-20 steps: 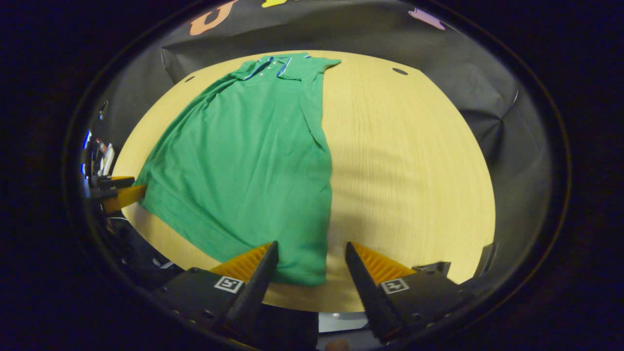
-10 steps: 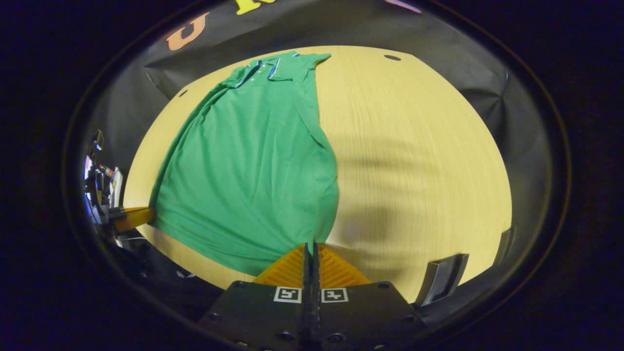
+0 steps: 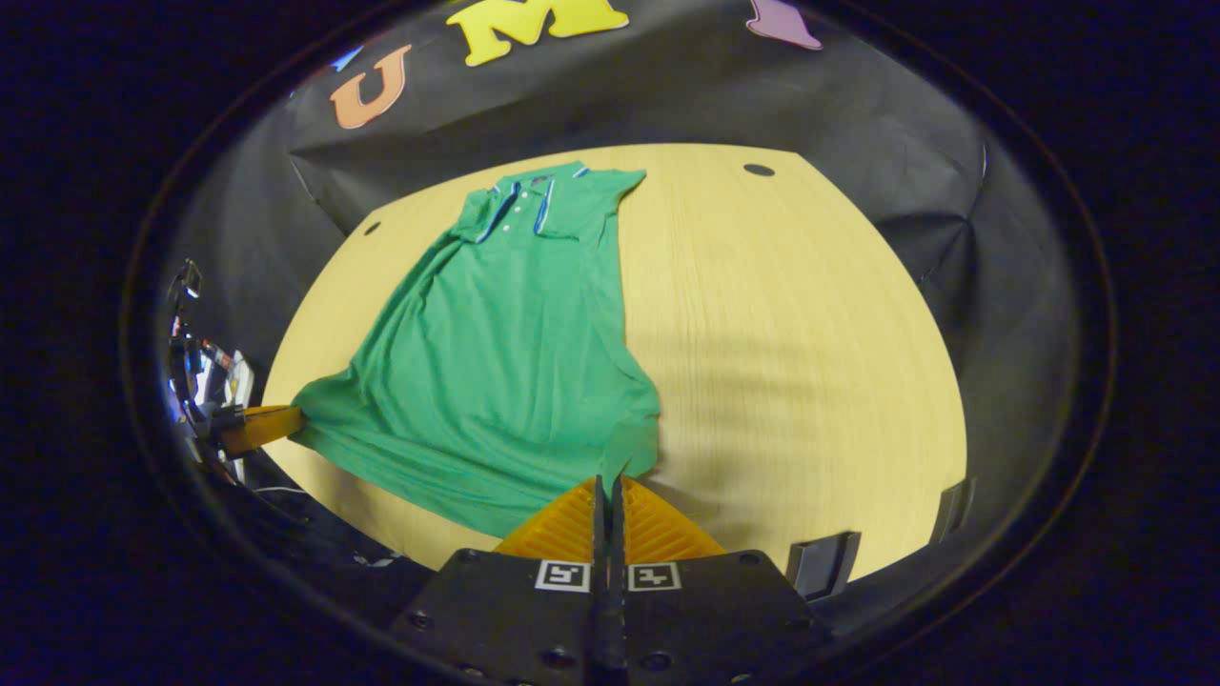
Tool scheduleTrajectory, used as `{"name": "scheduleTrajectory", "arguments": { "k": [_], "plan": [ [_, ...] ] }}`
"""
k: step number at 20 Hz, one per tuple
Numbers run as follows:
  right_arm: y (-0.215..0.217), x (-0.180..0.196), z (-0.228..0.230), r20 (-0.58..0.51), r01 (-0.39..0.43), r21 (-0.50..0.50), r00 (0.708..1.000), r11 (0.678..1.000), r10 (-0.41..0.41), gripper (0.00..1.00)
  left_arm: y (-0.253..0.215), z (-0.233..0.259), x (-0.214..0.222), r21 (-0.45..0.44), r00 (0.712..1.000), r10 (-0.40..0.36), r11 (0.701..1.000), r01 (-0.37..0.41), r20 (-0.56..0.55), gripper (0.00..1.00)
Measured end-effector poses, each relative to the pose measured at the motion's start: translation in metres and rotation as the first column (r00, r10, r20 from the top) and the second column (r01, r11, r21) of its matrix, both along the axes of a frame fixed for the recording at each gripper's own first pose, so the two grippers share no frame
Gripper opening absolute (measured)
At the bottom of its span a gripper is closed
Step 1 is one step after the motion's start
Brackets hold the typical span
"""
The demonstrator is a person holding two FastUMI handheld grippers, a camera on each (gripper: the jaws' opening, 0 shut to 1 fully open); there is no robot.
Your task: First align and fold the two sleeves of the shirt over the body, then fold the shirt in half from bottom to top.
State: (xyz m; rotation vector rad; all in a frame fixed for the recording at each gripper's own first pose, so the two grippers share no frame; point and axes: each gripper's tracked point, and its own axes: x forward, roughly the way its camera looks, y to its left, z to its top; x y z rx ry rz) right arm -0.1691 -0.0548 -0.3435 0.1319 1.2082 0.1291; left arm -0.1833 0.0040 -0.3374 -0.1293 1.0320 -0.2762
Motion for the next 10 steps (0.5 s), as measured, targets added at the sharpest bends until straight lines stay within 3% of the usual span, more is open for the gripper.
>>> {"name": "scheduleTrajectory", "arguments": {
  "k": [6, 10],
  "plan": [
    [0.002, 0.058, 0.055, 0.139, 0.046, 0.047, 0.989, 0.998, -0.052, 0.00, -0.014, 0.048, 0.050, -0.048, 0.993, 0.029, 0.999, -0.024, 0.112, 0.09],
    [0.000, 0.099, 0.093, 0.238, 0.061, 0.070, 0.968, 0.996, -0.077, 0.00, -0.015, 0.082, 0.084, -0.058, 0.973, 0.051, 0.998, -0.039, 0.226, 0.09]
  ]
}}
